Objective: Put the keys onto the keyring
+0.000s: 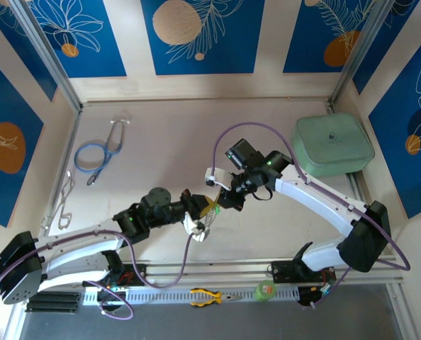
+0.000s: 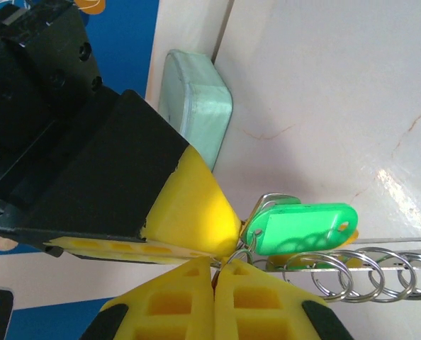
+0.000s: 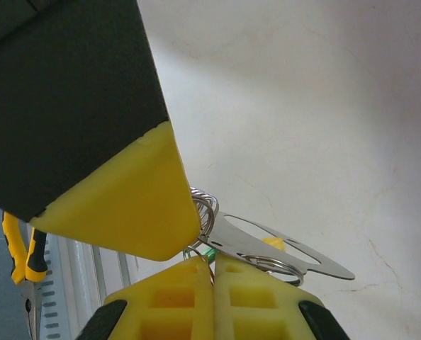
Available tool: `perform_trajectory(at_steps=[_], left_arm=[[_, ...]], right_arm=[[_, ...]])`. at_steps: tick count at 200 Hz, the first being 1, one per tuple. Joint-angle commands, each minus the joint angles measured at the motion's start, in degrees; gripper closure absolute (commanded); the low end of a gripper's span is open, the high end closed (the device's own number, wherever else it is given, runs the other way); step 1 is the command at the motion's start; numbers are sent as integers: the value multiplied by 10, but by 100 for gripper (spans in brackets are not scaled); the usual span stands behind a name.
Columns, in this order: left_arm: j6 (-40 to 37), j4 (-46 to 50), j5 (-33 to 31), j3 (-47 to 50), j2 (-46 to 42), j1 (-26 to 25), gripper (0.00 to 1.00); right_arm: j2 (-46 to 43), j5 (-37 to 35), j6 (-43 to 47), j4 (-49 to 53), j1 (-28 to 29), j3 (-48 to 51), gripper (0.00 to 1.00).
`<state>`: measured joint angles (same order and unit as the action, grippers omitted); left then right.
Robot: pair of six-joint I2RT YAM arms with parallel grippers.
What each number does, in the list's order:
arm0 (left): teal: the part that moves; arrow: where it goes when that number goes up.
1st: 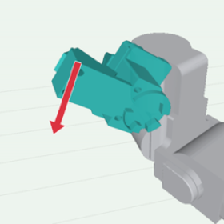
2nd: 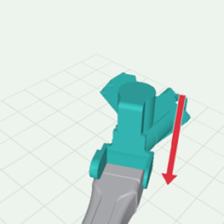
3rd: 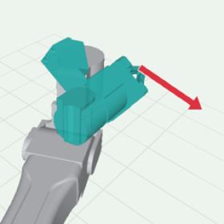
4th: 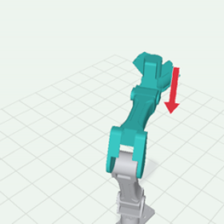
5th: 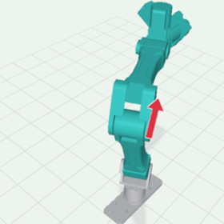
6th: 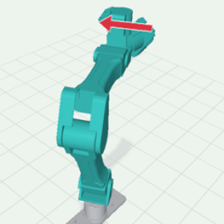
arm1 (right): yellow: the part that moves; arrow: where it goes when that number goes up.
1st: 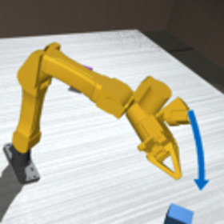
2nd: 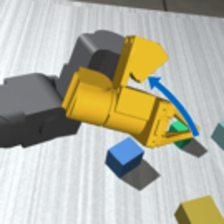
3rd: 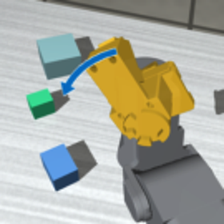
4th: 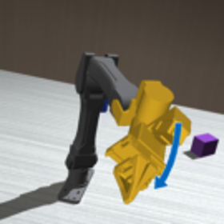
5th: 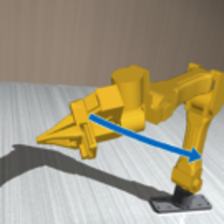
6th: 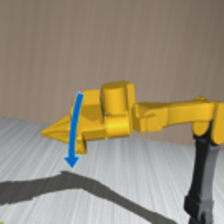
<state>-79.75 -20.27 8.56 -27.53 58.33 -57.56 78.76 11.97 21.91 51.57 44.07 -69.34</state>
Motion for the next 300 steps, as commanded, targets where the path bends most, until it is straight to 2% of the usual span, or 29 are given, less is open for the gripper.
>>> perform_trajectory(at_steps=[1,60,128,224,269,300], left_arm=[[52,-131,51,0,-4,-10,100],[128,-223,13,29,-2,-8,100],[242,-289,20,32,2,-4,100],[373,-435,-99,79,21,-4,100],[421,-484,-124,85,43,-4,100],[453,-499,-135,87,46,-4,100]], right_arm=[[-4,26,-16,-53,0,0,100],[-16,89,-32,-55,-17,33,100],[-17,62,-64,-94,-8,48,100],[-53,137,-117,-111,-32,78,100],[-56,131,-126,-124,-35,83,100],[-52,93,-133,-127,-38,82,100]])
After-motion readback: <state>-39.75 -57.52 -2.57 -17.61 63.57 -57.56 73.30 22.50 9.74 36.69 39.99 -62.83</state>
